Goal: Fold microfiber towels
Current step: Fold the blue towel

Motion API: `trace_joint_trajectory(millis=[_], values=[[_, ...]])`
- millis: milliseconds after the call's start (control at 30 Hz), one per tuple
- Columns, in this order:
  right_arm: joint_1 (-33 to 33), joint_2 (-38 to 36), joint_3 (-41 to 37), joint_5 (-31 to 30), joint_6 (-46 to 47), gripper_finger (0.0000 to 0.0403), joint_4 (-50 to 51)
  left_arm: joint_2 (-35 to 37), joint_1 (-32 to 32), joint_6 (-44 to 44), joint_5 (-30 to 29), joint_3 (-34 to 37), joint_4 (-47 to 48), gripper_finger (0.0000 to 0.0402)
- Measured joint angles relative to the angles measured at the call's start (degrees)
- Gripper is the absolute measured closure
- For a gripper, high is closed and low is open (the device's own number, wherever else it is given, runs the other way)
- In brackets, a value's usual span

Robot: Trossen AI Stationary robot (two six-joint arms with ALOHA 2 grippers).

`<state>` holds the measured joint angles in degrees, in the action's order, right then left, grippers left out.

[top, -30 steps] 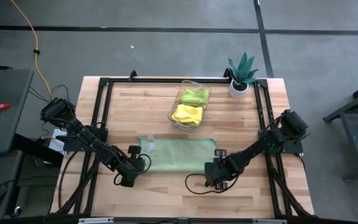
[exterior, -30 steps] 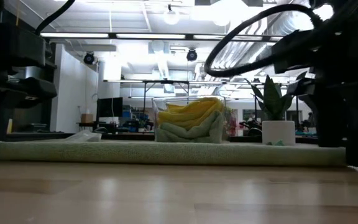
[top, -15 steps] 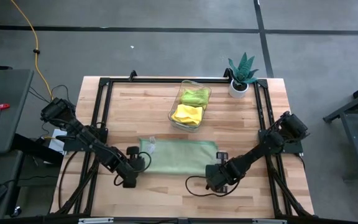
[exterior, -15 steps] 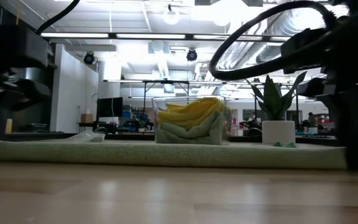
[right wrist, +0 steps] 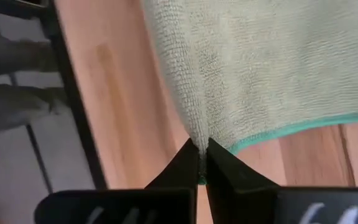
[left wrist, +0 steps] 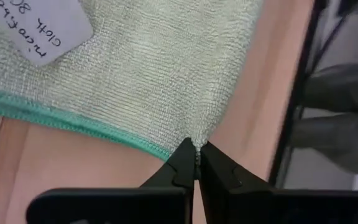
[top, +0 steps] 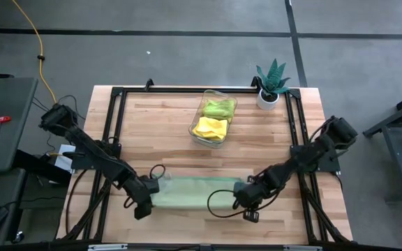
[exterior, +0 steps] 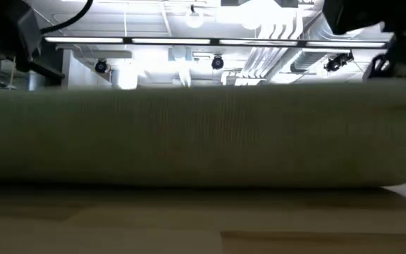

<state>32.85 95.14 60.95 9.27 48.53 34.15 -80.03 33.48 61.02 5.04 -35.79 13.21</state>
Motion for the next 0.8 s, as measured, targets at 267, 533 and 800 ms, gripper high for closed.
trace_joint_trajectory(millis=[267, 533, 800], values=[[-4.5, -4.7, 0.0, -2.5, 1.6, 0.0402, 8.1, 8.1, -5.5, -0.3, -4.3, 0.0, 5.5, 0.0401], [-8.5, -4.4, 0.0, -8.0, 3.9, 0.0403, 11.6, 8.0, -8.4, -1.9, -8.0, 0.4, 12.2, 0.0402], [-10.0, -3.3, 0.0, -10.8, 5.8, 0.0403, 11.8, 5.7, -8.1, 1.7, -13.4, 0.5, 12.2, 0.0401]])
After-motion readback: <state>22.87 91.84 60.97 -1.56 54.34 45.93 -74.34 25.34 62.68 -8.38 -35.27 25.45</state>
